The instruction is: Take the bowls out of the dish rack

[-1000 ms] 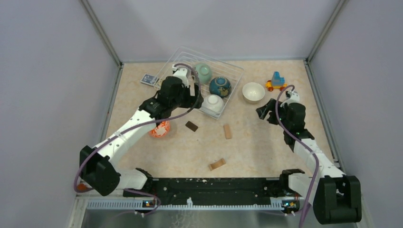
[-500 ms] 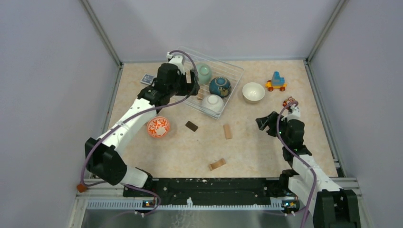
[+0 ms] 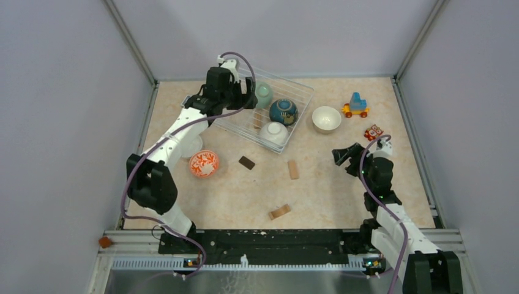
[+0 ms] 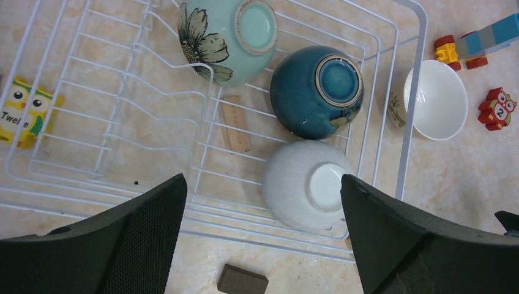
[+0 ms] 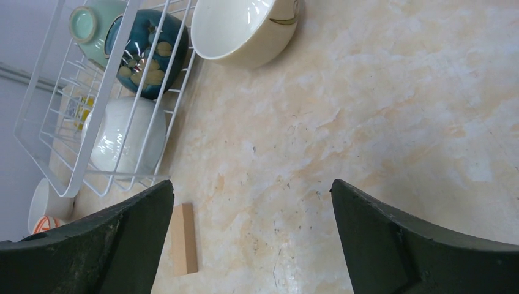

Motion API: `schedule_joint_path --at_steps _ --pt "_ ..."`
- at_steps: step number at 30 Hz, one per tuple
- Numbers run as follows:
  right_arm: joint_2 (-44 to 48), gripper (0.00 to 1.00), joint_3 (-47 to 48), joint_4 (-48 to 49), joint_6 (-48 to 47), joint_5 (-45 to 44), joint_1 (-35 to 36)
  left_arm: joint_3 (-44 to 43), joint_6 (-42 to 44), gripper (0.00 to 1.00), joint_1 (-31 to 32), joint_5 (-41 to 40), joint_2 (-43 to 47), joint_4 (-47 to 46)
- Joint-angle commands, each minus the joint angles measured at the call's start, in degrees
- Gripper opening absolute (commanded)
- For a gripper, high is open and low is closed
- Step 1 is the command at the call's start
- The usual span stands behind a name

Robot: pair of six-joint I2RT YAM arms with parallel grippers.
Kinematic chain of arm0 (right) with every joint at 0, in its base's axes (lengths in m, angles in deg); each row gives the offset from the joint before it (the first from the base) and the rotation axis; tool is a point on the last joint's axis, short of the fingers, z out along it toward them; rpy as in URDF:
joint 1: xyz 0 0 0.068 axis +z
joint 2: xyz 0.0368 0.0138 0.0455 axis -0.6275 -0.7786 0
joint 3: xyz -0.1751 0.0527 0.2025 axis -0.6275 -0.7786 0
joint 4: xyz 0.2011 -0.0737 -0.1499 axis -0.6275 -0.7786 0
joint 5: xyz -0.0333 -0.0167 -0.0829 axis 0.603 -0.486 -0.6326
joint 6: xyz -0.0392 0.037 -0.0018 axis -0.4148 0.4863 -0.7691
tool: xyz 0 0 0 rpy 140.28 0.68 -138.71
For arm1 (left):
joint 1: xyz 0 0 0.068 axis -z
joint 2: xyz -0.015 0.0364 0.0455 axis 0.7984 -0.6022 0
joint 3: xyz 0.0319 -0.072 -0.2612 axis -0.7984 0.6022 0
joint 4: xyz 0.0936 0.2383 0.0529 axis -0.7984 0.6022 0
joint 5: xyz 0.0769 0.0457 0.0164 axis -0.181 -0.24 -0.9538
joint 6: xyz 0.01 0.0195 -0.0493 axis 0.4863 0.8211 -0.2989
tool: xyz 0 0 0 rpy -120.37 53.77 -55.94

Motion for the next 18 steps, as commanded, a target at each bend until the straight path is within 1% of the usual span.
schedule_joint_path --at_steps 1,4,7,12,14,18 --pt "1.00 0.99 -0.41 2.71 0.61 -1.48 -0.41 -3.32 -1.10 0.99 -1.62 4.78 -2.56 -3.60" --pt "2.75 0.99 -1.38 3.03 1.45 -3.26 -0.41 -5.06 -2.72 0.99 -2.89 7.21 -5.62 -5.27" --pt "4.44 0.99 -2.52 4.62 1.67 -3.12 -0.41 -6.30 -3.74 0.99 -3.83 8.27 -8.89 -7.11" --pt "4.00 0.99 -2.50 4.86 1.45 -2.60 -0.34 -8.54 -3.83 0.99 -5.08 6.22 -13.68 -9.25" --pt "3.56 0.99 -2.42 5.23 1.40 -2.29 -0.37 -9.39 -2.83 0.99 -5.56 6.82 -15.53 -10.52" --pt "2.51 0.98 -2.19 5.84 1.25 -1.17 -0.33 -10.70 2.53 0.98 -5.78 7.54 -17.07 -13.44"
